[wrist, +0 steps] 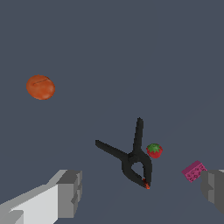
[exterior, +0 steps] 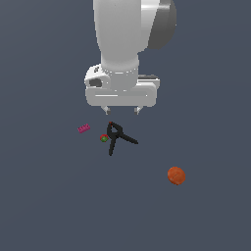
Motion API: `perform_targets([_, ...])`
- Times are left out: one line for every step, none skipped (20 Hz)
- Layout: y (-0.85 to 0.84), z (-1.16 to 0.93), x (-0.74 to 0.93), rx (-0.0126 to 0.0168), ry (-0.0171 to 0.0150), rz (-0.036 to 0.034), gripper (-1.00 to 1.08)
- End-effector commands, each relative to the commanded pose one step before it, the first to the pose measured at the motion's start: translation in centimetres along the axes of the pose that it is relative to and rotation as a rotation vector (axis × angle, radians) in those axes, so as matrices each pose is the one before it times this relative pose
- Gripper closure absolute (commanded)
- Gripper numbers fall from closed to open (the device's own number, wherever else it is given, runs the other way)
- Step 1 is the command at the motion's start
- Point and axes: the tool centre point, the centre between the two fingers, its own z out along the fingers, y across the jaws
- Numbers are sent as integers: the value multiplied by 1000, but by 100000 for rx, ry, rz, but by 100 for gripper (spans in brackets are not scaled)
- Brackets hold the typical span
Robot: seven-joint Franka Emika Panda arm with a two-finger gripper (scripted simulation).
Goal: Pick up a designated object from a clutter of objects.
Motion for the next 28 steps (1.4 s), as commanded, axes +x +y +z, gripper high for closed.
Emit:
perform_targets([1,0,0,0,0,0,-92])
perform_targets([8,-15,24,19,63,-22,-92])
perform_targets([22,-81,50,83,250,-84,-92])
perform_targets([38,-121,88,126,385,-131,-92])
perform_targets([52,-167,123,171,530,-183,-92])
perform_targets([64,-215,155,213,675,-239,-92])
perform_targets([68,-236,171,225,734,-271,-92])
perform_targets([50,-195,136,175,591,-233,-92])
perform_targets([32,-145,99,122,425,-183,-92])
perform_targets([15,-94,62,72,262,-129,-92])
perform_targets([3,-40,26,24,97,-65,-92])
perform_targets([-7,-16,-26,0,0,0,-92])
perform_targets([2,92,-22,-48,-189,120,-92])
perform_targets([46,70,-14,9,-48,189,-92])
perform_targets([92,101,-3,43,-1,314,-92])
perform_targets([148,152,-4,68,8,488,-92])
perform_targets([198,212,-9,87,-4,667,-92])
perform_targets([250,273,-16,103,-22,853,-92])
perform_targets([303,333,-23,119,-36,1040,-92])
perform_targets([352,387,-30,132,-46,1212,-92])
perform_targets([400,434,-35,143,-52,1371,-92])
perform_targets([446,479,-40,153,-52,1523,-92])
perform_targets([499,527,-45,163,-51,1697,-92])
perform_targets([551,574,-52,169,-54,1868,-92])
perform_targets([607,626,-61,171,-59,2053,-92])
perform_targets([665,676,-70,170,-63,2242,-92])
perform_targets([725,723,-80,165,-64,2431,-92])
perform_targets([786,771,-90,156,-64,2625,-92])
